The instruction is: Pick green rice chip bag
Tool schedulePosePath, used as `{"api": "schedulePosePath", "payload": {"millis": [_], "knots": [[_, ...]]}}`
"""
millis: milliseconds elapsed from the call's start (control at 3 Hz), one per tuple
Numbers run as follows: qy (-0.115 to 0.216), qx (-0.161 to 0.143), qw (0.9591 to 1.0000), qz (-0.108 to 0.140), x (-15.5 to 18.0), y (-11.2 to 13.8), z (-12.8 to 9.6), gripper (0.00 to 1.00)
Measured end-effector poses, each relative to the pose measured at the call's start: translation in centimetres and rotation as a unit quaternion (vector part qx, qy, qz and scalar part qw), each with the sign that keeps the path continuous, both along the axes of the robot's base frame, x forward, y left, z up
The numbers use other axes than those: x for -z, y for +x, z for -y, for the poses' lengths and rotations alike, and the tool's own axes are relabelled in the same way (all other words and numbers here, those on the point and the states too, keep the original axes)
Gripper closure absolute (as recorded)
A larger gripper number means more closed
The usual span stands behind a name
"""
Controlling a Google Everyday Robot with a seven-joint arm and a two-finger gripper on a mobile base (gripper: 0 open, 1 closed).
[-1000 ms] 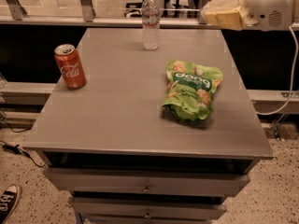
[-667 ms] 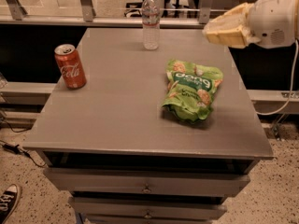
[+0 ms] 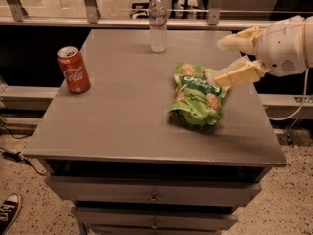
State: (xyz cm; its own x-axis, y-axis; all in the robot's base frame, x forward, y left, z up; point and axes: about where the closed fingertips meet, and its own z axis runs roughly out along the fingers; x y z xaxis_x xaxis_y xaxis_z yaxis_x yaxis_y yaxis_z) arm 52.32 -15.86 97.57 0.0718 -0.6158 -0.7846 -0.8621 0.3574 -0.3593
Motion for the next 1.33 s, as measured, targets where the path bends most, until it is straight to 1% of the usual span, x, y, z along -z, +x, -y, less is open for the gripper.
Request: {"api": "schedulePosePath", "payload": {"millis": [333, 667, 1000, 1333], "knots": [[-0.033, -0.008, 0.9994, -0.004, 2.8, -1.3, 0.4, 0.0], [-0.058, -0.013, 0.9982, -0.009, 5.9, -2.1, 0.9, 0.0], [-0.067, -0.015, 0.9974, -0.021, 8.8, -2.7, 0.7, 0.0], [-0.068, -0.016, 0.997, -0.034, 10.9, -3.1, -0.3, 0.0]]}}
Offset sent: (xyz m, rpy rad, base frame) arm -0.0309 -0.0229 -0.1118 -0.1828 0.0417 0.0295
